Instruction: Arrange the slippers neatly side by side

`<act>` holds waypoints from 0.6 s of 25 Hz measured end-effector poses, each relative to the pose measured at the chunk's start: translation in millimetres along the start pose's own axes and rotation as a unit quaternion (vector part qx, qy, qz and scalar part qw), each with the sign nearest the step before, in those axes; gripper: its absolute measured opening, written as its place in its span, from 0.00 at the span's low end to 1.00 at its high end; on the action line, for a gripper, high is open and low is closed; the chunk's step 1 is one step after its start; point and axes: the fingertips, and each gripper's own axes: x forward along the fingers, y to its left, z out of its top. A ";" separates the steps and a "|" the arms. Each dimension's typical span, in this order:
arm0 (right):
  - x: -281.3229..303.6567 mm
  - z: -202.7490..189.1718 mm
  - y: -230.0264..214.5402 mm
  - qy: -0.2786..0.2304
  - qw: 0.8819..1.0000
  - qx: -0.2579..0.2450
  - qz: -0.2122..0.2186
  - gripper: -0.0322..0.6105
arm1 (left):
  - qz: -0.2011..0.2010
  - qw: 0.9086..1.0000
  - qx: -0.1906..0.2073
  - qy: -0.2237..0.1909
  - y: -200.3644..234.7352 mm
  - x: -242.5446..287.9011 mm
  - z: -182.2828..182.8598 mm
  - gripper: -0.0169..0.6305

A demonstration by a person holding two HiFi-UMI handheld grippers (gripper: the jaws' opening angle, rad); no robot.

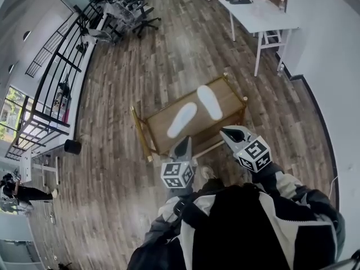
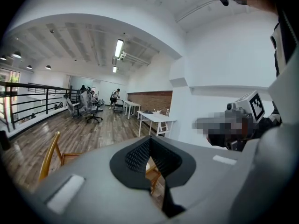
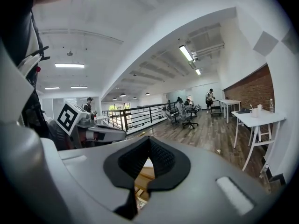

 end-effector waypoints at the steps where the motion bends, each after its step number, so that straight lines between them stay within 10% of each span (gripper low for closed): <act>1: 8.8 1.5 -3.2 0.002 1.000 -0.002 0.000 0.05 | 0.002 1.000 -0.001 0.000 9.4 4.8 0.5 0.04; 15: 167.3 49.7 -30.8 0.010 1.000 -0.018 -0.016 0.05 | -0.010 1.000 0.020 -0.021 145.6 75.7 56.6 0.04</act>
